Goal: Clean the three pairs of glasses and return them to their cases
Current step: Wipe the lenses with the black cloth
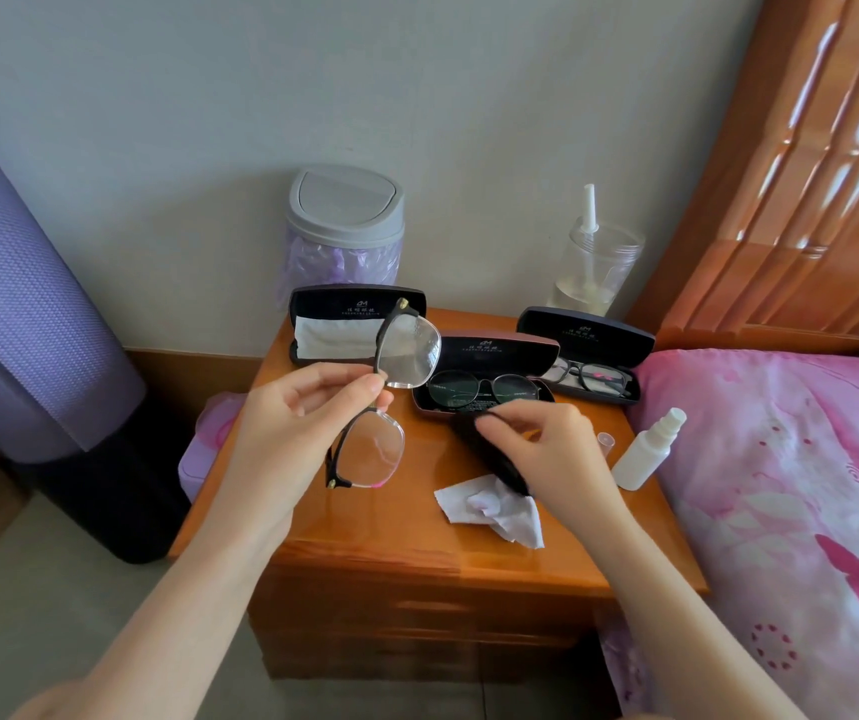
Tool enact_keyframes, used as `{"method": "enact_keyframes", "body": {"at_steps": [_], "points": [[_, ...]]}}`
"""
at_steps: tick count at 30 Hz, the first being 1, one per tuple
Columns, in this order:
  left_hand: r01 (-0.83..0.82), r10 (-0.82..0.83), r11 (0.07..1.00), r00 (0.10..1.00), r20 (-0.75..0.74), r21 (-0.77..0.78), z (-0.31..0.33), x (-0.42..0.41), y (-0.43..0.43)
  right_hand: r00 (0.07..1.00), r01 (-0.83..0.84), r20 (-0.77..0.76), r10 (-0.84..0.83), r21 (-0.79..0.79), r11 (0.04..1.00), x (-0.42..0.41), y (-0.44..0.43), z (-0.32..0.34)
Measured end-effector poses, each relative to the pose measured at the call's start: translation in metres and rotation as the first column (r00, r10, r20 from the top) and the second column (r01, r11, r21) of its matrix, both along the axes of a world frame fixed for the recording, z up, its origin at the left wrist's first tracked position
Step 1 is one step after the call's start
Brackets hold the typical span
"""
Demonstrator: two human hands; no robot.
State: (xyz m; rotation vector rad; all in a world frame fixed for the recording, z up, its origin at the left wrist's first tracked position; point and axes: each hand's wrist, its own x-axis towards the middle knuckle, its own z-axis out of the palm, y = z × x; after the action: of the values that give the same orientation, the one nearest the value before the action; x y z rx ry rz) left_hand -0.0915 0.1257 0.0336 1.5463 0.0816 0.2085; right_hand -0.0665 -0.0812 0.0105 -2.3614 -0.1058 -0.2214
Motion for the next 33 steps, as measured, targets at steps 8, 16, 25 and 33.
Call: {"method": "enact_keyframes", "body": {"at_steps": [8,16,25,33], "points": [[0.010,-0.010,1.000,1.000,0.027,0.011,0.000,-0.002,-0.004,0.988,0.039,-0.135,0.076,0.692,0.721,-0.003,0.010,0.039],[0.017,-0.018,1.000,0.999,0.035,0.026,-0.001,-0.002,-0.008,0.971,-0.029,-0.121,0.208,0.800,0.600,-0.002,0.026,0.048],[0.041,-0.046,0.997,0.996,0.077,0.066,-0.002,-0.005,-0.011,0.981,-0.041,-0.069,0.180,0.838,0.544,-0.006,0.036,0.038],[0.064,-0.084,0.989,0.984,0.156,0.129,-0.004,-0.007,-0.011,0.970,0.017,-0.146,0.194,0.839,0.544,-0.006,0.047,0.034]]}}
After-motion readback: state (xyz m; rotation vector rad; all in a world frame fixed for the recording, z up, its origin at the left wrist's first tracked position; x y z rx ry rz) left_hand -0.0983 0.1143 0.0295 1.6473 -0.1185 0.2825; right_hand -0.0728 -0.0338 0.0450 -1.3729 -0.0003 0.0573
